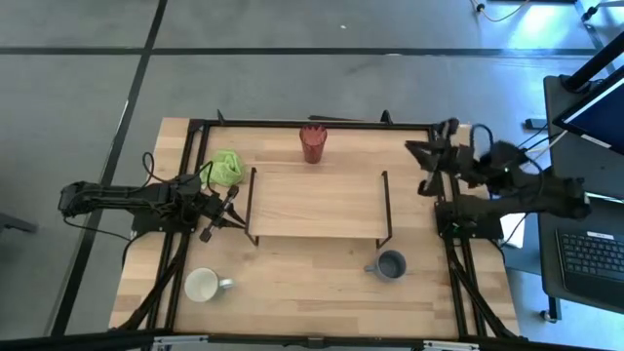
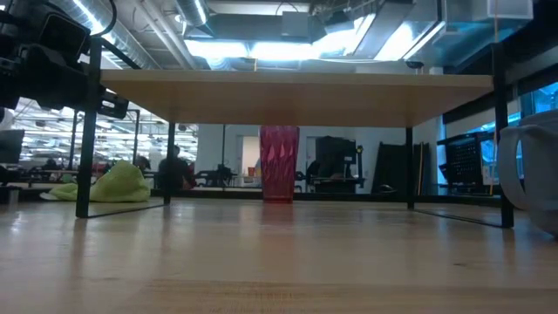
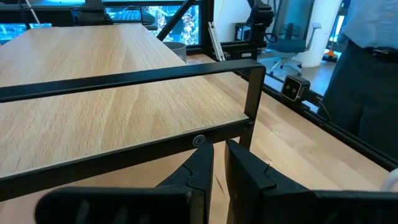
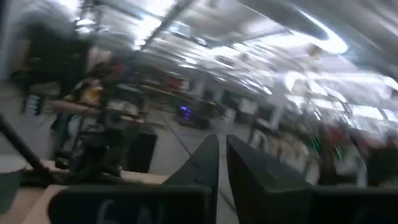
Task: Stack small to large cups/mugs on shelf
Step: Put the red glass on the shelf
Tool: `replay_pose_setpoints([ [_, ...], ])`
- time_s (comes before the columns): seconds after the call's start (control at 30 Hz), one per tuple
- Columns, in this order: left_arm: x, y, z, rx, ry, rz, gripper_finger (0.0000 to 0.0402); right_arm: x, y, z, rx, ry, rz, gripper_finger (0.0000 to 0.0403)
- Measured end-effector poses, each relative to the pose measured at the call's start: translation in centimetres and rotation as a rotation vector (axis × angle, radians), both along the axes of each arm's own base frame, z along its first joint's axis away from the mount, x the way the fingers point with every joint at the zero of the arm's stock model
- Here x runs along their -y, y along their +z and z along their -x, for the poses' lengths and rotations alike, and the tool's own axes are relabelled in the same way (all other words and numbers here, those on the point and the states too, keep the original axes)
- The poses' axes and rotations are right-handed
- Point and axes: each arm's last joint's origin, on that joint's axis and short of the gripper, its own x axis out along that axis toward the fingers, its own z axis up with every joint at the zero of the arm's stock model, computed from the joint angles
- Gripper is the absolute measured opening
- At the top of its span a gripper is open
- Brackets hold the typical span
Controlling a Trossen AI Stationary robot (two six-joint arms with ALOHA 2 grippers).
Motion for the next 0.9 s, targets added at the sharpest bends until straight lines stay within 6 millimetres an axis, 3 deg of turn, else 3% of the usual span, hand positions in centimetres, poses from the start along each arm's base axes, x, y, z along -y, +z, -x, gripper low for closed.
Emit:
replay_pose_setpoints([
  [0.07, 0.0, 0.0, 0.0, 0.000, 0.000, 0.000, 0.0035, 0.6, 3.0, -1.7, 0.012, -0.129, -0.074, 0.0034],
  [0.13, 0.0, 0.0, 0.0, 0.000, 0.000, 0.000, 0.0035, 1.9, 5.4, -2.9, -0.010, -0.427, -0.224, 0.0034],
  [0.23, 0.0, 0.0, 0.0, 0.000, 0.000, 0.000, 0.0035, 3.8, 7.2, -3.9, -0.088, -0.885, -0.348, 0.0034],
  [0.33, 0.0, 0.0, 0.0, 0.000, 0.000, 0.000, 0.0035, 4.8, 9.0, -5.0, -0.120, -1.096, -0.352, 0.0034],
  [0.43, 0.0, 0.0, 0.0, 0.000, 0.000, 0.000, 0.0035, 5.0, 10.8, -6.2, -0.069, -1.042, -0.409, 0.0034],
  [0.53, 0.0, 0.0, 0.0, 0.000, 0.001, 0.000, 0.0035, 5.9, 11.7, -8.3, -0.216, -0.809, -0.378, 0.0034],
  [0.6, 0.0, 0.0, 0.0, 0.000, 0.000, 0.000, 0.0035, 7.1, 11.9, -10.1, -0.249, -0.720, -0.455, 0.0034],
  [0.8, 0.0, 0.0, 0.0, 0.000, 0.000, 0.000, 0.0035, 11.7, 10.2, -13.4, -0.516, -0.592, -0.791, 0.0034],
  [0.9, 0.0, 0.0, 0.0, 0.000, 0.000, 0.000, 0.0035, 14.3, 8.2, -14.9, -0.660, -0.637, -0.826, 0.0034],
])
